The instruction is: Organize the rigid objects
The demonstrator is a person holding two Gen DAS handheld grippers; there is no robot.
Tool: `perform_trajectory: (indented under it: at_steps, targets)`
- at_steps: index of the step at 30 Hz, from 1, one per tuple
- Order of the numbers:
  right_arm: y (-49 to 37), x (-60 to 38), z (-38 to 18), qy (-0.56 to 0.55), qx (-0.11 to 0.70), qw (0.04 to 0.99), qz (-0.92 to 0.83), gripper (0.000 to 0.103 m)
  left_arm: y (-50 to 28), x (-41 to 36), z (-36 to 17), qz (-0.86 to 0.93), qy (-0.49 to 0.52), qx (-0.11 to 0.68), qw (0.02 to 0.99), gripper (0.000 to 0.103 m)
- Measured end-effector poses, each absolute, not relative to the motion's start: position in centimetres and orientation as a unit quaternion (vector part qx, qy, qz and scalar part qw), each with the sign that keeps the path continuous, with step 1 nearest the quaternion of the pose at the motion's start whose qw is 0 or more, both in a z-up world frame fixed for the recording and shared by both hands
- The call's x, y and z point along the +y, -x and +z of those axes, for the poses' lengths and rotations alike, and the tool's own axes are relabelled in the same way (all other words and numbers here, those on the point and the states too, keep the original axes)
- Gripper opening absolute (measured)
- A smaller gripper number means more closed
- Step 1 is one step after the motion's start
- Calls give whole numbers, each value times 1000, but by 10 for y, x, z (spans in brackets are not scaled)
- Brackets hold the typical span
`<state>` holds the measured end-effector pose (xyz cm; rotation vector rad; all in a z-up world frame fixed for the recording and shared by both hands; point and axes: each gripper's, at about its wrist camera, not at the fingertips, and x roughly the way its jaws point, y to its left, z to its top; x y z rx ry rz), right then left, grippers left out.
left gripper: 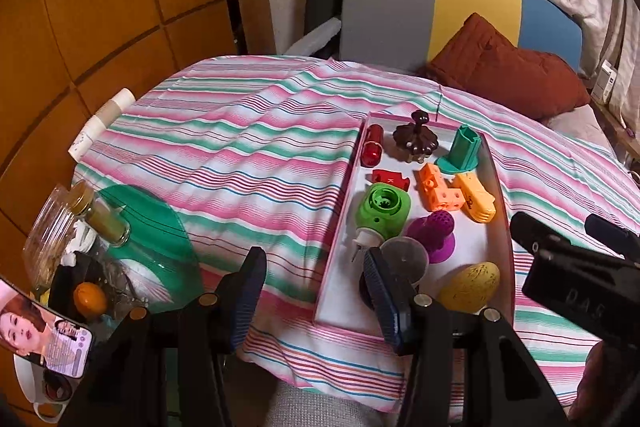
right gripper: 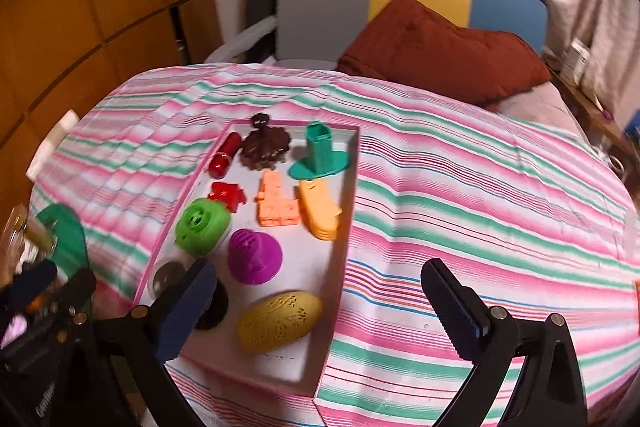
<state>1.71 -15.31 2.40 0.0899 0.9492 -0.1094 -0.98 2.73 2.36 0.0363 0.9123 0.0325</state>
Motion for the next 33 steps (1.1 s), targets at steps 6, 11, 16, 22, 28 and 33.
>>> perform_trajectory:
  at_steps: [6, 11, 16, 22, 28, 33]
  targets:
    - [-19, -150, 33, -53, 455, 887, -59, 103, 2, 24, 27, 8, -26, 439, 898, 51]
    - [-21, -148, 32, -48, 459, 885, -64, 103, -1, 26, 27, 8, -19, 445, 895, 51]
    - [-23, -148, 30, -45, 459, 884, -71, 103, -2, 28, 23, 8, -11, 453, 891, 51]
    - [-24, -150, 29, -48, 461, 883, -75, 103, -1, 25, 20, 2, -9, 458, 889, 51]
    - [-24, -154, 31, -46, 454, 886, -82, 103, 0, 17, 25, -9, -17, 453, 891, 51]
    - [-24, -159, 32, -53, 453, 886, -85, 103, 4, 12, 28, -4, -26, 437, 899, 51]
